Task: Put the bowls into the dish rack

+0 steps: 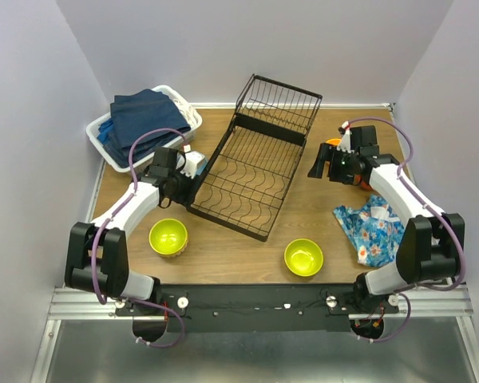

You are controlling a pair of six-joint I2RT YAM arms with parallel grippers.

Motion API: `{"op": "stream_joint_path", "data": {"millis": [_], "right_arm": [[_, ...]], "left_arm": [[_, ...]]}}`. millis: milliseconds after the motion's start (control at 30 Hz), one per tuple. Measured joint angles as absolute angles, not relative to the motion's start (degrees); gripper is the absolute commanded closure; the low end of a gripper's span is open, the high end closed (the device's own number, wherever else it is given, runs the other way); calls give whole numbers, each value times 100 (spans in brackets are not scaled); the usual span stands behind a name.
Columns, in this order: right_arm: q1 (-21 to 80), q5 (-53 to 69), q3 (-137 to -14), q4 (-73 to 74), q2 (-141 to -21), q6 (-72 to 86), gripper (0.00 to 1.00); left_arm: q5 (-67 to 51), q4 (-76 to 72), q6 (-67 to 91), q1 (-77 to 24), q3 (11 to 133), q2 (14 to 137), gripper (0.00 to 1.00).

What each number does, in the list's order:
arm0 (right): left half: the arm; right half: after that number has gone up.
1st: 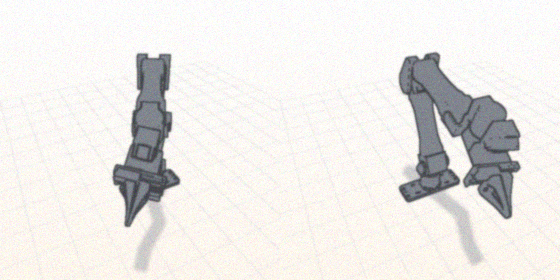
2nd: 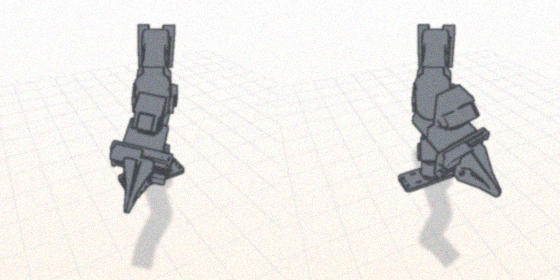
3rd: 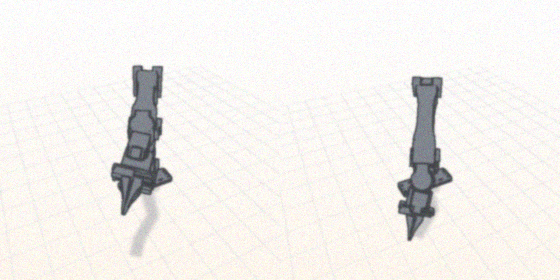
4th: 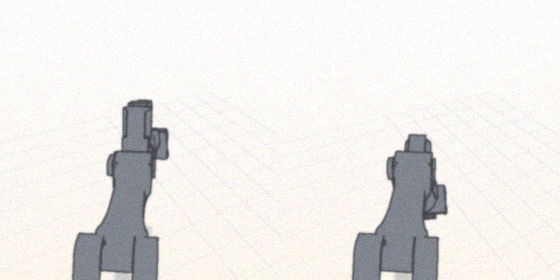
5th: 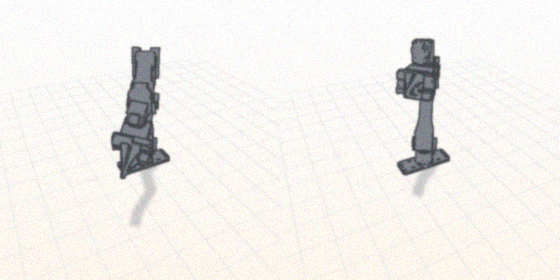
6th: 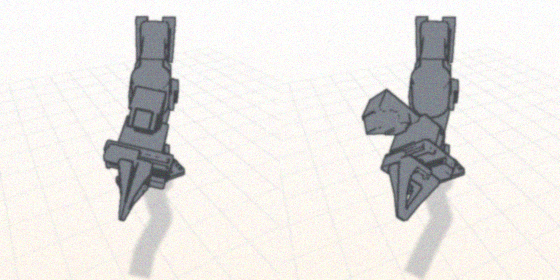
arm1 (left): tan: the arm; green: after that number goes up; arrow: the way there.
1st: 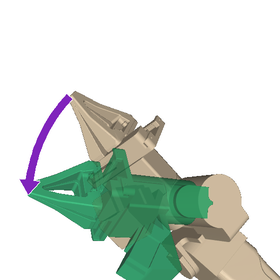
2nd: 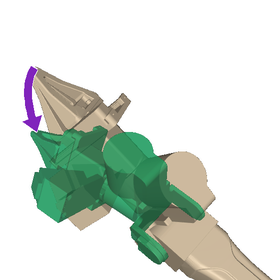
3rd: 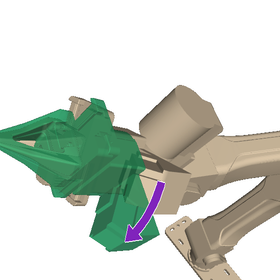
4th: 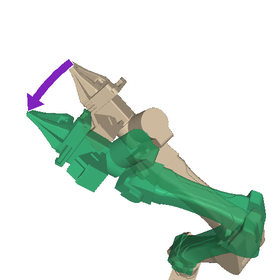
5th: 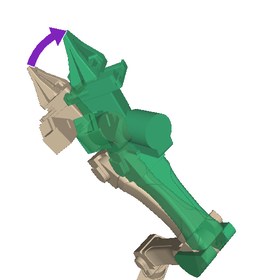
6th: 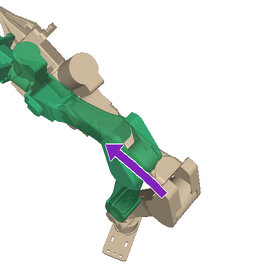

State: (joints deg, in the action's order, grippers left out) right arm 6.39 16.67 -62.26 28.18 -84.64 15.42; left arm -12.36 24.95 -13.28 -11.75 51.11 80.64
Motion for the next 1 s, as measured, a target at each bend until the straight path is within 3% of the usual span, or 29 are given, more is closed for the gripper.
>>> {"op": "stream_joint_path", "data": {"millis": [200,367,500,667,1000], "right_arm": [[784,1570,-6429,2652,-8685,1540,16],[980,1514,-6630,2504,-8943,1540,18],[1015,1437,-6650,2449,-9013,1555,19],[1087,1328,-6650,2445,-9013,1586,19],[1321,1039,-6646,2364,-9011,1667,27]], "left_arm": [[-1129,2493,-1170,-1177,5135,8158,58],[-1122,2491,-1085,-1216,5135,8191,65],[-1140,2471,-1004,-1295,5129,8191,85],[-1166,2259,-814,-1396,4969,8147,99],[-1131,2014,-82,-1675,4569,7771,100]]}}
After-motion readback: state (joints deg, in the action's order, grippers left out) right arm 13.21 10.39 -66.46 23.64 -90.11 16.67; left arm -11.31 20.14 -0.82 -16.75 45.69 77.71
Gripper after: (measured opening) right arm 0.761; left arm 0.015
